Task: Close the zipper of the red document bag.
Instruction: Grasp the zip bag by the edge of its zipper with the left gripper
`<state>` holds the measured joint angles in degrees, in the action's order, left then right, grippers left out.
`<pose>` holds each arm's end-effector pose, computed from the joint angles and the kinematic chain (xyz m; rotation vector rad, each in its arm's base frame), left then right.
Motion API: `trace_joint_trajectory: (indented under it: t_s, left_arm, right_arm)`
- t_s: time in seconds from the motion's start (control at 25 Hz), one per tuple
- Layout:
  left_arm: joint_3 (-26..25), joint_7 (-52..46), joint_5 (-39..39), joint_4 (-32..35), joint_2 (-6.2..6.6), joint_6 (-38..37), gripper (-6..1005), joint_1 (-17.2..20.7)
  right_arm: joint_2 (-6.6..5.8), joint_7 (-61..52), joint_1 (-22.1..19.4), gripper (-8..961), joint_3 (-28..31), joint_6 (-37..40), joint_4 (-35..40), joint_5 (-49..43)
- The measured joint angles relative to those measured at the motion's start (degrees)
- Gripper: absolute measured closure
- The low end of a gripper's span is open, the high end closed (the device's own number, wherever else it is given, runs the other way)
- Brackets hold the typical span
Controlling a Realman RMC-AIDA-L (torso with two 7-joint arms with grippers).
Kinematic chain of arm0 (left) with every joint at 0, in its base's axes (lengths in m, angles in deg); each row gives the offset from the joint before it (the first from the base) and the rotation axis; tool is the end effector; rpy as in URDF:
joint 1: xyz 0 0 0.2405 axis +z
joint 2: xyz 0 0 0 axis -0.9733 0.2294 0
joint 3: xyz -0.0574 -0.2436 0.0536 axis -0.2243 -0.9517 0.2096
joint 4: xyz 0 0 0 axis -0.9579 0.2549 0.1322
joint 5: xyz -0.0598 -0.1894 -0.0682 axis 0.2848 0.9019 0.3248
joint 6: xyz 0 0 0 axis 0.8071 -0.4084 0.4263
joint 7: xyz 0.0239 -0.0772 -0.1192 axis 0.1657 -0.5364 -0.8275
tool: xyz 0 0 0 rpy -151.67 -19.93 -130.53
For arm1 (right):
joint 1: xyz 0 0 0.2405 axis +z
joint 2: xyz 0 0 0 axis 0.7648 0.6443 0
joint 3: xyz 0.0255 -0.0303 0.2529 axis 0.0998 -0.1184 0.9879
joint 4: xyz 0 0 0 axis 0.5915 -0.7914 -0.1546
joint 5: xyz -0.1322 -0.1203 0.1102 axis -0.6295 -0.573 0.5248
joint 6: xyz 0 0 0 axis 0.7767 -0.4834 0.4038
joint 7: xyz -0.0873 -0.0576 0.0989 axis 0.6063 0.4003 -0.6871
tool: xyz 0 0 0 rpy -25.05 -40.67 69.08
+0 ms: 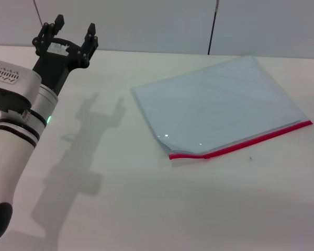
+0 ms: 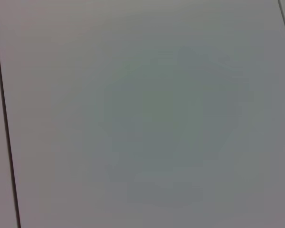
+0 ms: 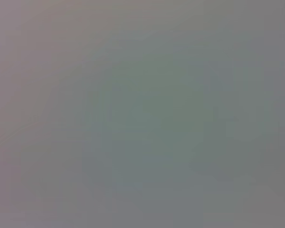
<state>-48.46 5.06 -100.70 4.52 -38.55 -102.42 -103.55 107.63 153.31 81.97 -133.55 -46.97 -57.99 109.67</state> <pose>-0.2621 0.3781 -0.0105 -1.6265 -0.3269 -0.6905 0.3501 0.3664 0.0251 -1.5333 0.6572 0.6500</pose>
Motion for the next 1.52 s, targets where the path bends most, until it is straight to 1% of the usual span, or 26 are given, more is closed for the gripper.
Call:
trace_joint_trajectory:
  t_s: [1.12,1.36,1.52]
  left_arm:
    - [0.4,0.0,-0.2,0.0,0.02,0.7,293,-0.2]
    - [1.3,0.0,-0.9,-1.1,0.16,4.5,293,-0.8]
    - [1.3,1.8,-3.6,-4.2,0.33,8.7,294,-0.9]
  right_arm:
    - [0.0,-0.2,0.4,309,0.0,1.0,0.0,0.0]
    - [0.0,-0.1,0.3,309,0.0,1.3,0.0,0.0]
    - [0.0,-0.1,0.2,309,0.0,1.6,0.0,-0.1]
